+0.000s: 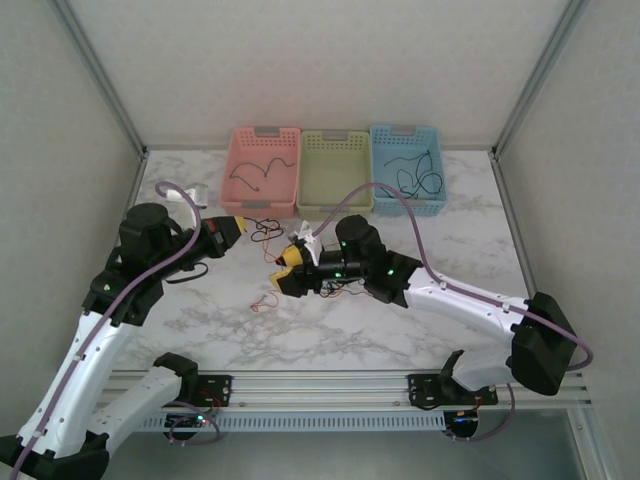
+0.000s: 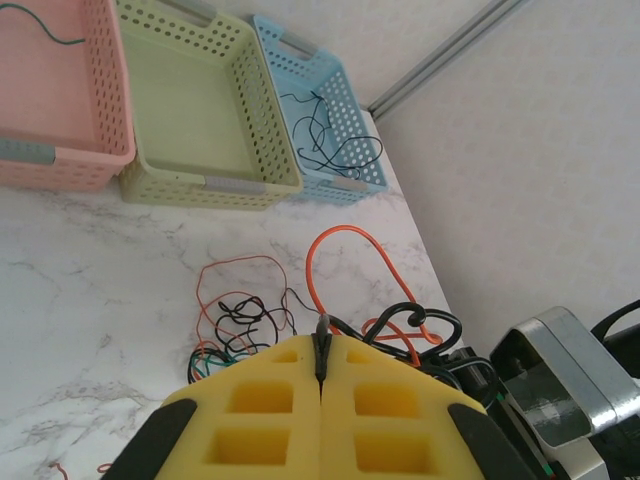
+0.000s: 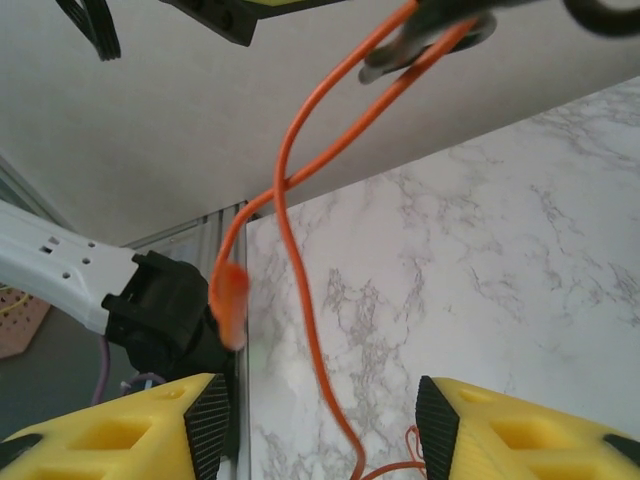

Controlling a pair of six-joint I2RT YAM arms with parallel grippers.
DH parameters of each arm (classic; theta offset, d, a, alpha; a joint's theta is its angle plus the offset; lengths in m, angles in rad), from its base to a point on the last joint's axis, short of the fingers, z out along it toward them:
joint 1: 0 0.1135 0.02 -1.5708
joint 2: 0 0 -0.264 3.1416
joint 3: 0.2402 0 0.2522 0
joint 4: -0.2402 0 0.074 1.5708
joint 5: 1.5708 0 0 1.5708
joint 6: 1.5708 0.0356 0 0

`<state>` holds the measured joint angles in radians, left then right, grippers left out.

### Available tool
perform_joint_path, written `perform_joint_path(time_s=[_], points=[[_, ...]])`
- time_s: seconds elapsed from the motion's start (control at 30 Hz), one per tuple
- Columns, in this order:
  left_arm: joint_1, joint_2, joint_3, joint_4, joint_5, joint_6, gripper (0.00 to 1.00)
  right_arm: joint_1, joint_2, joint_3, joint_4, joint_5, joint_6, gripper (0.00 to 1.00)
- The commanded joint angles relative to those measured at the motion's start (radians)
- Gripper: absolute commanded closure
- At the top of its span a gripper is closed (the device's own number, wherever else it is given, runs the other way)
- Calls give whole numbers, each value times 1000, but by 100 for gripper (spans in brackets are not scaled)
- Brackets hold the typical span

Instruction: Untangle the cables

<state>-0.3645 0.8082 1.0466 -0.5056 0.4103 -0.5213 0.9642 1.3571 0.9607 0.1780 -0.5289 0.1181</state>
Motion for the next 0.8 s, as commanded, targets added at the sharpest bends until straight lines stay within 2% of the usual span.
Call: perform_joint_path(time_s=[0.0,0.07,0.37,0.53,0.63,0.77], points=[[4,-3,-2,20,12,-8,100,8,18,39,23,-10,-17,78],[4,-9,2,12,4,-7,100,8,5,9,24,30,-26,100],[4,-41,55,-34,-80,-2,100,-53,-76,-250,-7,165,-28,100],[4,-74,88,-44,-121,1,100,-181,-195,-424,-28,275,50,100],[4,-85,103,-53,-146,9,100,-294,-304,-505,3,256,119,100],[4,-99,115,-66,-182,18,100,-332,-396,-554,-34,349,115,100]])
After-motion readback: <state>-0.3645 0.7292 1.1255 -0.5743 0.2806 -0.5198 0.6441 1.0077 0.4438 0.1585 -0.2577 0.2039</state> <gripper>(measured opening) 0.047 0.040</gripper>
